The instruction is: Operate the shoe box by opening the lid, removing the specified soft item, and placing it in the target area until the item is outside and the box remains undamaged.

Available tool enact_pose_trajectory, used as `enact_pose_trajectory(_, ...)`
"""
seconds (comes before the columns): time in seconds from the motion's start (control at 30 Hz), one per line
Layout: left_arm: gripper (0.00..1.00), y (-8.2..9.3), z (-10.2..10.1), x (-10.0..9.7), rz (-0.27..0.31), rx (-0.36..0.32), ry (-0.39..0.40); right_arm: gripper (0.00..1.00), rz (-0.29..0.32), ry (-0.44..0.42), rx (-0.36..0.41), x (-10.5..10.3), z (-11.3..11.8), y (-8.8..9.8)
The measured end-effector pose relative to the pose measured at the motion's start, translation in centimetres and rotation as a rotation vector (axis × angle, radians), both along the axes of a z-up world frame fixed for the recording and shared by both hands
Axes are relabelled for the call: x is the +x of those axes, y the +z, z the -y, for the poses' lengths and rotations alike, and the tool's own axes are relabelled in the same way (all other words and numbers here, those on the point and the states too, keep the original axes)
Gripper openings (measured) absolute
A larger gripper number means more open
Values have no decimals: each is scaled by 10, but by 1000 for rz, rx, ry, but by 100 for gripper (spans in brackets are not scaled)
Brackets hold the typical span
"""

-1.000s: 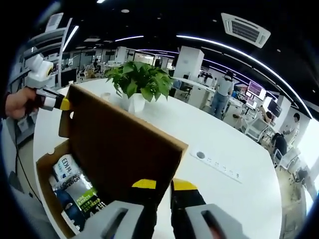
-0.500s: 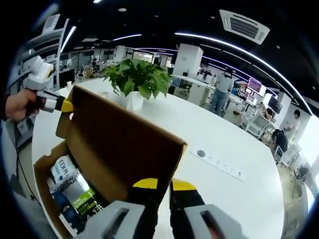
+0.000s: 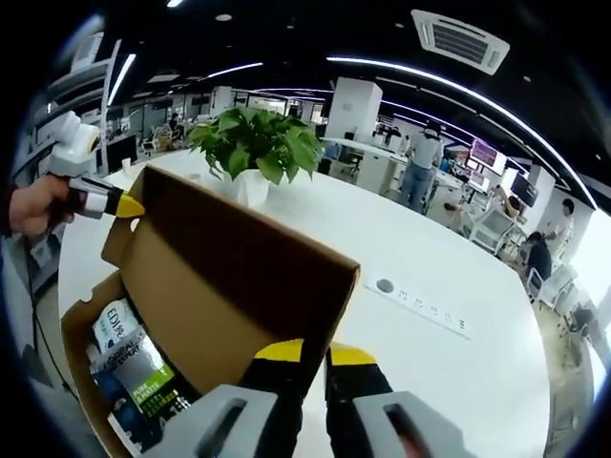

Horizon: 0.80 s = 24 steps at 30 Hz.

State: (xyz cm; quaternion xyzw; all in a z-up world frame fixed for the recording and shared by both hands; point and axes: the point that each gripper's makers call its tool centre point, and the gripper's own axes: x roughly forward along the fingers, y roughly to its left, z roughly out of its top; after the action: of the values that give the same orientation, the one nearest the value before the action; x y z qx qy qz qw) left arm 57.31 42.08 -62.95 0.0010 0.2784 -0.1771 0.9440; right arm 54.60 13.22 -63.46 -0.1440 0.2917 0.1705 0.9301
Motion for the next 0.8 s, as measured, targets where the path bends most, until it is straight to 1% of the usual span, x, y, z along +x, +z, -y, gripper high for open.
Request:
enact_pose_trajectory(0.1,6,-2,0,1,-4,1,-1,2,0,-9,-1,4,0,-4)
enact_pose_trajectory(0.2,6,-5,0,4,-9,3,-2,1,-9,-24,18,6,1,-6)
enact_pose_trajectory(0.43,6,-12,0,9,-22,9,-1,1,-24,-22,19,10,2,-11)
enact_pose_trajectory(0.63,6,-19,-1,15,-34,21,-4,1,-41,-40,63,15,4,-18)
enact_pose_trajectory(0.8,6,-26,0,19,-49,42,-8,1,-58,-40,57,18,2,-23)
